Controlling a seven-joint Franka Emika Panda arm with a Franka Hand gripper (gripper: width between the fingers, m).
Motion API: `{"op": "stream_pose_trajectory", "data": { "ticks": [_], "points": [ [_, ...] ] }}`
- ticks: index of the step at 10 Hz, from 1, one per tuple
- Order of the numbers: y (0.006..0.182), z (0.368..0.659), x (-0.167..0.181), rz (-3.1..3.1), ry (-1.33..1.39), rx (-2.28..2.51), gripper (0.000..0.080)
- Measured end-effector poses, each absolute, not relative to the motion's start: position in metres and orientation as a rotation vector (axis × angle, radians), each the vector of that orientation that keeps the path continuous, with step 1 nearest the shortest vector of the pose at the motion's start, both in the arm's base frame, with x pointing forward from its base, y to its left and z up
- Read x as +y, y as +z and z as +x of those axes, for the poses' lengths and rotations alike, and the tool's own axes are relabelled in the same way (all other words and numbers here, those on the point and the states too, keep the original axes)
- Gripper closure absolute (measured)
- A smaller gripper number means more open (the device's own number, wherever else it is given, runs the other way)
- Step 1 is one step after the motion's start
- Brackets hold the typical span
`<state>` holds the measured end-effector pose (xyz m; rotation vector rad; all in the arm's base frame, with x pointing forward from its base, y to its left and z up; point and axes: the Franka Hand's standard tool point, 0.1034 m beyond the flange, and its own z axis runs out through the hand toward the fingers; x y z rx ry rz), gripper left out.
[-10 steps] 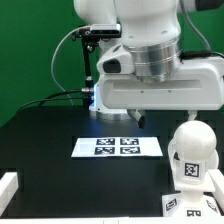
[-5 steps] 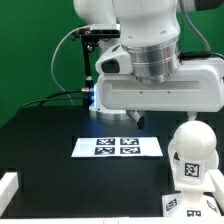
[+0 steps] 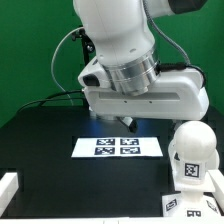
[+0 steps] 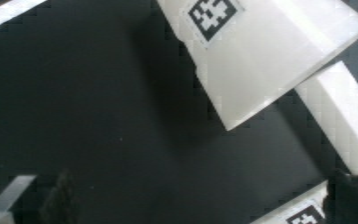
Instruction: Assemble lamp
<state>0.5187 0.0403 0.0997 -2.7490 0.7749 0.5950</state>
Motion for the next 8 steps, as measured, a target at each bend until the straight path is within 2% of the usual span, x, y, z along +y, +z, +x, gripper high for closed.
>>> {"op": "stream_pose_trajectory", "data": {
  "ticks": [3,5,8],
  "points": [
    [0.099,0.518,0.041,-2.757,0.6,0.764,0.0101],
    [0.095,0.512,0.057,-2.855,0.625,0.544,0.0101],
    [0.094,0.512,0.056,-2.879,0.619,0.487,0.0101]
  ]
}}
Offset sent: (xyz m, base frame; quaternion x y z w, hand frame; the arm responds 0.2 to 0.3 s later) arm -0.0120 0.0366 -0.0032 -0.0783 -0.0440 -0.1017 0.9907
